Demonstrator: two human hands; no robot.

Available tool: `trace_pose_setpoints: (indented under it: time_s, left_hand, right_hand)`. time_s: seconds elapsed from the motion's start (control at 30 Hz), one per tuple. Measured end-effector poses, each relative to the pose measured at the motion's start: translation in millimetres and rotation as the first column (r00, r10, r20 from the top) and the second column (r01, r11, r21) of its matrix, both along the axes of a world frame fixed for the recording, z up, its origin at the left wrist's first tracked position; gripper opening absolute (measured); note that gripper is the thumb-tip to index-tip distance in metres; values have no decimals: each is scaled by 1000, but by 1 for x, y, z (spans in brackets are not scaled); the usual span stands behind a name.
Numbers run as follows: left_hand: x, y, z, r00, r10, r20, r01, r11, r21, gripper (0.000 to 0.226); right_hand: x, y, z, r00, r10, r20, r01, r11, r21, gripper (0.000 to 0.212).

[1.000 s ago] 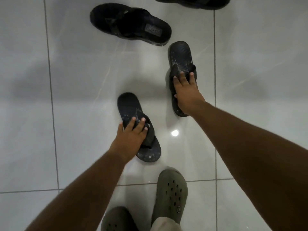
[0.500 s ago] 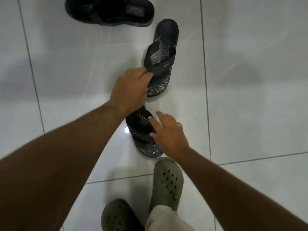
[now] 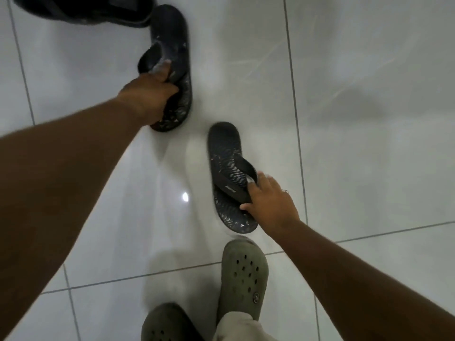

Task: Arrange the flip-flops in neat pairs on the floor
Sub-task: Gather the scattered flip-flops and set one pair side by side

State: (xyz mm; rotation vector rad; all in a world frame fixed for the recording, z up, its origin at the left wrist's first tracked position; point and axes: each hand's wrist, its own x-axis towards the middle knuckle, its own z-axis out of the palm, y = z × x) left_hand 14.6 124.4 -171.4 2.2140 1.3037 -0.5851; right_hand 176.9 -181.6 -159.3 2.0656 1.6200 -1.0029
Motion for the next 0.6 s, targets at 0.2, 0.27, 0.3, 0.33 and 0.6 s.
trace_pose_setpoints:
  time_s: [0.2, 0.27, 0.3, 0.33, 0.6]
  left_hand:
    - [10, -22, 9, 988, -128, 88, 122, 990, 71, 61]
    - [33, -27, 15, 986, -129, 107, 125, 991, 41, 62]
    - [44, -30, 17, 984, -149, 98, 146, 988, 45, 61]
    - [54, -36, 20, 977, -192, 92, 186, 980, 63, 60]
    - [68, -62, 38, 940, -217, 265, 186, 973, 140, 59]
  right_hand:
    - [-46, 21, 17, 991, 117, -64, -119, 992, -37, 49]
    - [-71, 23, 16, 992, 96, -81, -102, 992, -71, 49]
    - [-80, 23, 15, 993, 81, -86, -88, 993, -84, 50]
    - [-86, 23, 13, 993, 84, -88, -92, 992, -89, 50]
    - [-19, 51, 29, 977, -97, -191, 147, 952, 267, 54]
